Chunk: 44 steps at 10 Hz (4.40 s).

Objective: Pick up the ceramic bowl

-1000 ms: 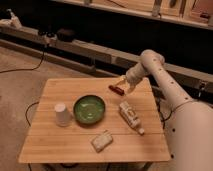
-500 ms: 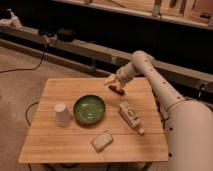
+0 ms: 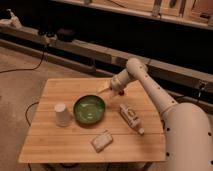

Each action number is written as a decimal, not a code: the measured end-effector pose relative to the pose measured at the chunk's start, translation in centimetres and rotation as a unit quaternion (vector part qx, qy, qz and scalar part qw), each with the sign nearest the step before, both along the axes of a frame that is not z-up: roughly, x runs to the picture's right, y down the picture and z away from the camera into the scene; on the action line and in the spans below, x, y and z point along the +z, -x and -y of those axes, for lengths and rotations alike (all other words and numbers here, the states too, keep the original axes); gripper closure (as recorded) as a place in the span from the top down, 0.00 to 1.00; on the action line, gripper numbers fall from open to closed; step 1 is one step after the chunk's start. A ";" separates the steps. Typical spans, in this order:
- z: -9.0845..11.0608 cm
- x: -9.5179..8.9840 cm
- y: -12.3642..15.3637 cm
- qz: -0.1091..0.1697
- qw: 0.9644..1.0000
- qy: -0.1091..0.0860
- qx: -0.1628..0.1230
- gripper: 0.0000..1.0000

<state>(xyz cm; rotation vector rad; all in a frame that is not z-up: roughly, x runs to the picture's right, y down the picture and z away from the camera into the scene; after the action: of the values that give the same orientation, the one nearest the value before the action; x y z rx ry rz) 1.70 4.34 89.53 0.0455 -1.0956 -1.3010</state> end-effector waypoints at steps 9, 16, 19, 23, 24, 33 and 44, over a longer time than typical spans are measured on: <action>-1.3 0.5 0.5 0.001 1.000 0.005 -0.020 0.65; -2.6 1.0 0.4 -0.004 0.998 0.014 -0.059 0.65; -3.2 1.2 2.1 0.012 0.996 0.010 -0.088 0.65; -4.7 2.0 3.4 0.015 0.992 0.017 -0.123 0.65; -4.9 2.1 3.6 0.017 0.992 0.019 -0.126 0.63; -5.8 2.8 4.3 0.014 0.993 0.061 -0.102 0.13; 0.8 -6.7 0.0 -0.004 0.999 0.001 -0.054 0.13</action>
<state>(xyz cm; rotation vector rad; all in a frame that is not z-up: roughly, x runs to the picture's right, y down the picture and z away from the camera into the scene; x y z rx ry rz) 1.67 3.53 82.83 -0.0207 -1.1048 -1.3948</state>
